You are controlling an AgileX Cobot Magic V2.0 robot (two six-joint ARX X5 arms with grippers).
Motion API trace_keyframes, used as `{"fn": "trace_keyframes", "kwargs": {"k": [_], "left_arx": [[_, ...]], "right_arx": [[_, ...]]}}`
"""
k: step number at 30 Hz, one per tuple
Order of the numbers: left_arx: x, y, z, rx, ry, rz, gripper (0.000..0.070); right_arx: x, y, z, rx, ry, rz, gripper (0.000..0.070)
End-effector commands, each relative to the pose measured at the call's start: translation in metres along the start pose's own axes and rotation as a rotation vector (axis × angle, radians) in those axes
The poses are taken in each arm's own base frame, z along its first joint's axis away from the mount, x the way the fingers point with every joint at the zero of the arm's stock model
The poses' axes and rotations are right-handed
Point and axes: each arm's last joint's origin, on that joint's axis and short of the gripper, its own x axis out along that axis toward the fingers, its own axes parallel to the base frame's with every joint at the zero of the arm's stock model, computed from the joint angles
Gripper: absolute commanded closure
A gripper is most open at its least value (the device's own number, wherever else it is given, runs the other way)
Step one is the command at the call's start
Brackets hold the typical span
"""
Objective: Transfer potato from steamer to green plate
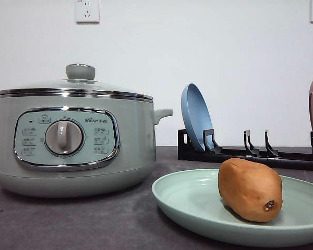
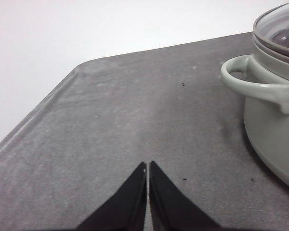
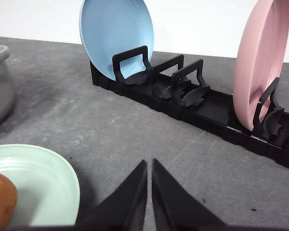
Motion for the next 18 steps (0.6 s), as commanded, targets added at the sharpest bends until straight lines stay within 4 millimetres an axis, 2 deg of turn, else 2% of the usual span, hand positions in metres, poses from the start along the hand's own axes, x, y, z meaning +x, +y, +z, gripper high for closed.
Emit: {"fn": "trace_keyframes", "kwargs": {"k": [1,18], "left_arx": [[0.0019,-0.0016,-0.0070,0.017,0.025,-0.006,0.0700],[0.0019,-0.0016,-0.0070,0.017,0.025,-0.006,0.0700]], "right_arx": [[0.0002,-0.0003,-0.0014,0.018,0.003,-0.003,0.0696],[0.0002,-0.0003,-0.0014,0.017,0.003,-0.002,0.0696]]}}
